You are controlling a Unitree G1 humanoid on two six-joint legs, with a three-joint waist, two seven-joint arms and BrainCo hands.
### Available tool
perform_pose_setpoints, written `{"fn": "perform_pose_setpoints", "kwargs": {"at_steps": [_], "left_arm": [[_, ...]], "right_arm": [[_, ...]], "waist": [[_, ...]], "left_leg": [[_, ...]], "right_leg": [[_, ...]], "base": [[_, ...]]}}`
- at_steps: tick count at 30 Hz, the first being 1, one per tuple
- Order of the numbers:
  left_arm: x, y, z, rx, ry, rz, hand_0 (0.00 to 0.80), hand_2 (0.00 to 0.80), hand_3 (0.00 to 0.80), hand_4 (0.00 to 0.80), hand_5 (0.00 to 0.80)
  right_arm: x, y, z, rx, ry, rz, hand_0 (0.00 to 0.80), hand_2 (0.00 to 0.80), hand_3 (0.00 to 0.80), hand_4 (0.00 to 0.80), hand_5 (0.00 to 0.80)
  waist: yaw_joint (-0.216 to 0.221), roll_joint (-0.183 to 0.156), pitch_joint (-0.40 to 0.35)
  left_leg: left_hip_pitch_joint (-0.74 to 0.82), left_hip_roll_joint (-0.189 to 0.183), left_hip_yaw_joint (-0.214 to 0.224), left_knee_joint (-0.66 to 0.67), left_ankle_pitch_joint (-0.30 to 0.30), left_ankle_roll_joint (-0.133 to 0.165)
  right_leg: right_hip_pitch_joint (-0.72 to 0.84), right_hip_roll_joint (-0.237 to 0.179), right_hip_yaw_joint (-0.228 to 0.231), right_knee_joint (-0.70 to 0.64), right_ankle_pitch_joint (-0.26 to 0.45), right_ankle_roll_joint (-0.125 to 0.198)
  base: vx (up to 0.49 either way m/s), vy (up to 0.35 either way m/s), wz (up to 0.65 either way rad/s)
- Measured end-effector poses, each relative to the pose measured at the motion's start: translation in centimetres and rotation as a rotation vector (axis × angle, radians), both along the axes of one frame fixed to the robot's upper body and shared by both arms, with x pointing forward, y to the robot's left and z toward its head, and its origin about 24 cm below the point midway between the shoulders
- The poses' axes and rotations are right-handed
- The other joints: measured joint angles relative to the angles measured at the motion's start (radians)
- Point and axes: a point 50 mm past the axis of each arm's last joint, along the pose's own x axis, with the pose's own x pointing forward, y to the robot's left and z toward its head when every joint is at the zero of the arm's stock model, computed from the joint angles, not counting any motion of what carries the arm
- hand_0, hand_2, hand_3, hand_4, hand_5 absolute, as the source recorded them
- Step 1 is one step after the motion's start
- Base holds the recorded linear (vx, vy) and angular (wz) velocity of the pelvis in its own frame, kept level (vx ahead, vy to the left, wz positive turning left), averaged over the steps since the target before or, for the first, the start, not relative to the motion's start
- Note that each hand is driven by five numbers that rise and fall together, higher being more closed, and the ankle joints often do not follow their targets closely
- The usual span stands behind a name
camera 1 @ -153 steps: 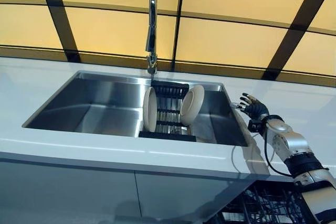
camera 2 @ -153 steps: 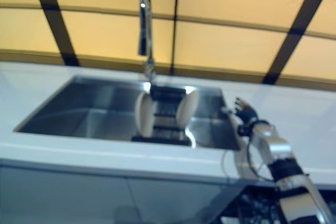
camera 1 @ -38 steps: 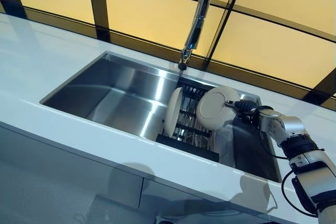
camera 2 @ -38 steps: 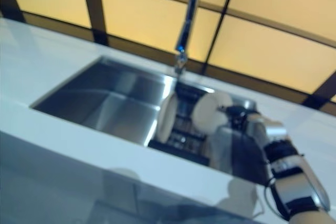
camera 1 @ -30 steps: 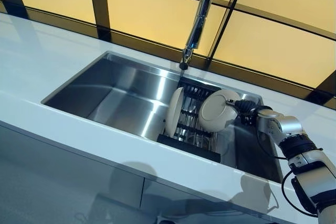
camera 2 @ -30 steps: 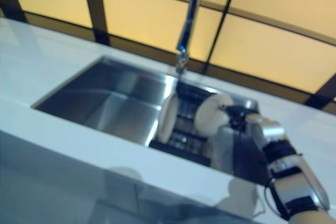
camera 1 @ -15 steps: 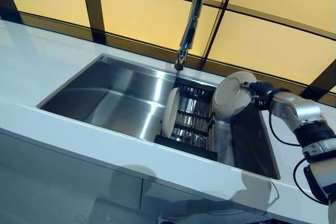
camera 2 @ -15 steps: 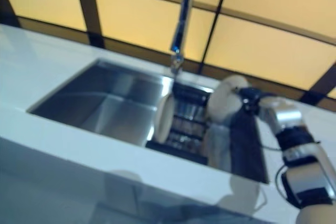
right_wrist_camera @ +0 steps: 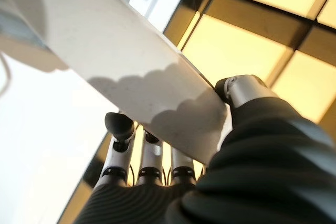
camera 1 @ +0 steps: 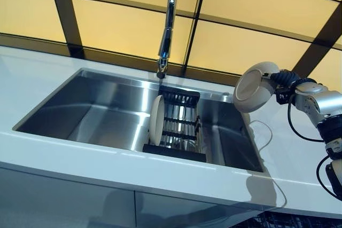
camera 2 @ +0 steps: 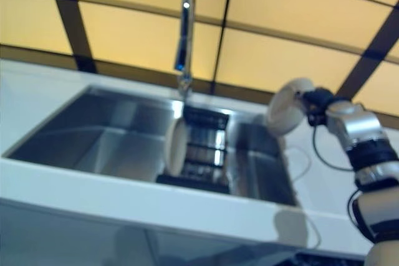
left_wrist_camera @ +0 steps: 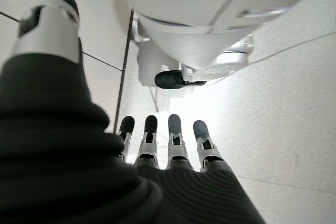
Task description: Take plates into dishwasher
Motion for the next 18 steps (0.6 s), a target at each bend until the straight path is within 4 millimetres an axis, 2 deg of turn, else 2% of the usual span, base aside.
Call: {"fn": "perform_pose_setpoints", "kwargs": {"at_steps": [4, 7, 9, 11, 18], "left_arm": [[-0.2, -0.2, -0.1, -0.006, 0.016, 0.003, 0.0, 0.0, 0.0, 0.0, 0.0], [-0.4, -0.2, -0.1, -0.007, 0.027, 0.005, 0.0, 0.0, 0.0, 0.0, 0.0], [-0.7, -0.2, -0.2, -0.007, 0.038, 0.008, 0.0, 0.0, 0.0, 0.0, 0.0], [-0.4, -0.2, -0.1, -0.008, 0.033, 0.005, 0.0, 0.0, 0.0, 0.0, 0.0], [-0.5, -0.3, -0.2, -0.012, 0.044, 0.0, 0.0, 0.0, 0.0, 0.0, 0.0]], "right_arm": [[-0.8, -1.7, 0.9, -0.065, -0.006, -0.056, 0.8, 0.8, 0.8, 0.8, 0.8], [-1.8, -3.6, 1.7, -0.194, 0.016, -0.111, 0.8, 0.8, 0.8, 0.8, 0.8], [-2.0, -3.9, 1.8, -0.234, 0.028, -0.118, 0.8, 0.8, 0.8, 0.8, 0.8], [-2.4, -4.6, 2.1, -0.268, 0.04, -0.126, 0.8, 0.8, 0.8, 0.8, 0.8], [-4.1, -6.7, 3.3, -0.382, 0.065, -0.14, 0.8, 0.8, 0.8, 0.8, 0.8]], "waist": [[-0.006, 0.0, -0.022], [-0.026, 0.0, -0.037], [-0.029, 0.001, -0.043], [-0.05, 0.0, -0.047], [-0.057, 0.007, -0.061]], "left_leg": [[-0.002, 0.001, 0.013, 0.0, -0.002, 0.0], [-0.001, 0.002, 0.028, 0.0, -0.003, -0.001], [0.001, 0.003, 0.034, 0.0, -0.004, -0.001], [0.001, 0.003, 0.04, 0.0, -0.004, -0.002], [0.002, 0.01, 0.066, 0.0, -0.005, -0.007]], "right_leg": [[-0.012, 0.002, 0.017, 0.001, 0.003, 0.002], [-0.016, 0.004, 0.031, -0.001, 0.005, 0.004], [-0.016, 0.004, 0.038, -0.002, 0.005, 0.006], [-0.019, 0.006, 0.043, -0.004, 0.006, 0.008], [-0.029, 0.015, 0.07, -0.01, 0.011, 0.01]], "base": [[-0.003, 0.0, -0.15], [0.004, -0.004, -0.12], [0.009, -0.027, -0.12], [0.015, -0.043, -0.08], [-0.001, -0.037, -0.12]]}}
